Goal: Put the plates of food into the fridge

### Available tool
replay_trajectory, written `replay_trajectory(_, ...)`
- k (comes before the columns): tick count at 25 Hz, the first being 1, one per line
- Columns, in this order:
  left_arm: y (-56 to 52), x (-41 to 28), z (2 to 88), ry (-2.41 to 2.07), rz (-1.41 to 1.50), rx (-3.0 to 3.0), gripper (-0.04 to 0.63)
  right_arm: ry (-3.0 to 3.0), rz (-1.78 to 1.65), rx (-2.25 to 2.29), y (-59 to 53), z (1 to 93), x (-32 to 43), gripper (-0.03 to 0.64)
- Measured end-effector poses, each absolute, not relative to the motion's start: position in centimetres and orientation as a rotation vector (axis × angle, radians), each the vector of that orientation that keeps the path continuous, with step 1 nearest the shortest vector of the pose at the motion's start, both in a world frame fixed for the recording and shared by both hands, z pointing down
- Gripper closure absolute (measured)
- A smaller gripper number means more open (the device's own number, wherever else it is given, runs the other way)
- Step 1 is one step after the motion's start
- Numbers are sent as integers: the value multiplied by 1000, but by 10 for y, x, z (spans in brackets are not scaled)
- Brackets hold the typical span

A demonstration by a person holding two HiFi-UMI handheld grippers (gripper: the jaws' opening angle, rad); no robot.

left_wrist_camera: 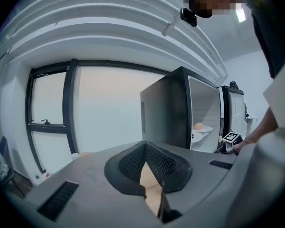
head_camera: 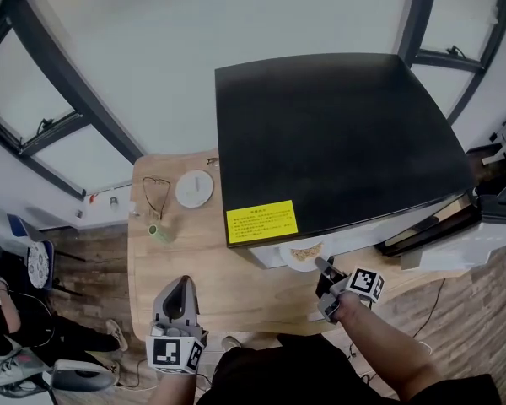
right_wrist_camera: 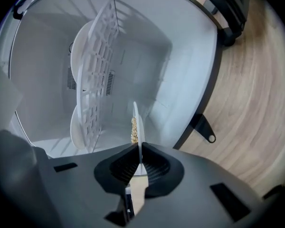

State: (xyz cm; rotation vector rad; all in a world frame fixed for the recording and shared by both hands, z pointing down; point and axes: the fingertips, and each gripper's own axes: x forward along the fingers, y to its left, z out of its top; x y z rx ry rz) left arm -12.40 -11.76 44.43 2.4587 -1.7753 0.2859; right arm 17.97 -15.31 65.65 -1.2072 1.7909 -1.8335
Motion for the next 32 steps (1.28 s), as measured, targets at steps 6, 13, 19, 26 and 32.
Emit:
replay_trajectory(6,-111,-145,449,-1837,318,2394,591,1801,-1819,-1249,-180,663,177,584)
replay_trajectory(13,-109,-158,447,-1861,339,2369,591,1825,-1802,-1297,-202,669,172,584)
replay_trajectory(19,-110,-167,439,-1892,324,2368,591,1891,-1781,-1440,-213,672,168,584)
replay_trajectory(26,-107,-173,437,-1890,310,2383,591,2111,-1621,-1772,-224,676,179,555)
replay_trajectory(32,-105,-181,435,-1885,310,2391,591,2299,-1504,-2105,-221,688,191,419)
